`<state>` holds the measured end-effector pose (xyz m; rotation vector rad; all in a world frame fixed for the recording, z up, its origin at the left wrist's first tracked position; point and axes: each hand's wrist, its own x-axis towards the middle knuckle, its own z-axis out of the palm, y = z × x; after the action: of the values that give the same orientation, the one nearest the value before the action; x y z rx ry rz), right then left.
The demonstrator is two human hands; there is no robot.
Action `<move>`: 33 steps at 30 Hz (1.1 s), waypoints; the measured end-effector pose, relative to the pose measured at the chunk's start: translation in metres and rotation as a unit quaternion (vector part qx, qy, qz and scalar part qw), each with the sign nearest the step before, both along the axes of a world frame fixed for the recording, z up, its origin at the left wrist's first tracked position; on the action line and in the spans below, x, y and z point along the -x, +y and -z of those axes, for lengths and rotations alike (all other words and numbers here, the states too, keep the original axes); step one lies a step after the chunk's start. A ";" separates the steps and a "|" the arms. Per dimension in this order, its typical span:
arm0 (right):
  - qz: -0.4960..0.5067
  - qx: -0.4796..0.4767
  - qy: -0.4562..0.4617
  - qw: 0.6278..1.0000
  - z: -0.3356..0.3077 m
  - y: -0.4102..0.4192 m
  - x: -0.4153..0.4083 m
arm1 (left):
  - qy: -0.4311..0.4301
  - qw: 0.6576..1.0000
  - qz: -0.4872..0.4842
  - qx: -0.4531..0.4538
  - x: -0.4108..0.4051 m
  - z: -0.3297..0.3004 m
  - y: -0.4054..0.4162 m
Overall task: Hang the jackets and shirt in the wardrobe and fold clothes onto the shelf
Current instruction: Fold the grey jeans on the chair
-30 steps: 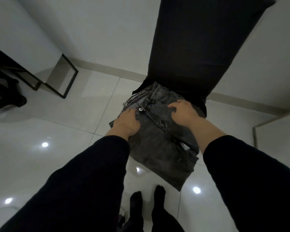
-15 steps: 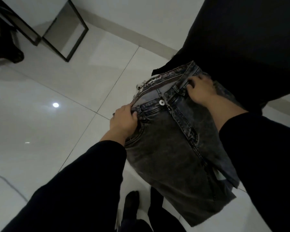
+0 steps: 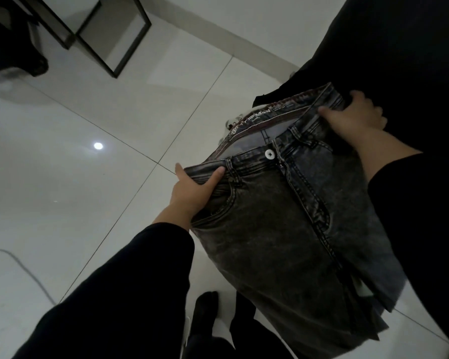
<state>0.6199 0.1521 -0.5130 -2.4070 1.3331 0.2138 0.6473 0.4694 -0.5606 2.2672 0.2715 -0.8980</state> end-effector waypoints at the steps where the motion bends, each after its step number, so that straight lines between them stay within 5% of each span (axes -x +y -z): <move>1: 0.013 0.002 -0.021 1.000 -0.006 -0.003 0.001 | -0.011 1.000 -0.007 0.002 0.000 -0.003 -0.001; 7: 0.004 0.009 -0.102 0.995 -0.039 0.000 0.020 | -0.065 0.993 -0.094 0.001 0.006 -0.031 -0.004; 13: -0.024 -0.085 -0.151 0.985 -0.098 0.020 0.063 | -0.122 0.986 -0.114 0.021 0.017 -0.099 -0.006; 26: 0.165 0.040 -0.296 0.940 -0.302 0.030 0.259 | -0.198 0.958 0.074 0.194 0.091 -0.307 -0.091; 33: 0.277 0.159 -0.314 0.894 -0.400 0.031 0.409 | -0.220 0.910 0.209 0.282 0.188 -0.408 -0.168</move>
<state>0.2112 0.1830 -0.1128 -1.9213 1.7114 -0.9184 0.4589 0.3014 -0.1527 1.9176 -0.6239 -0.5371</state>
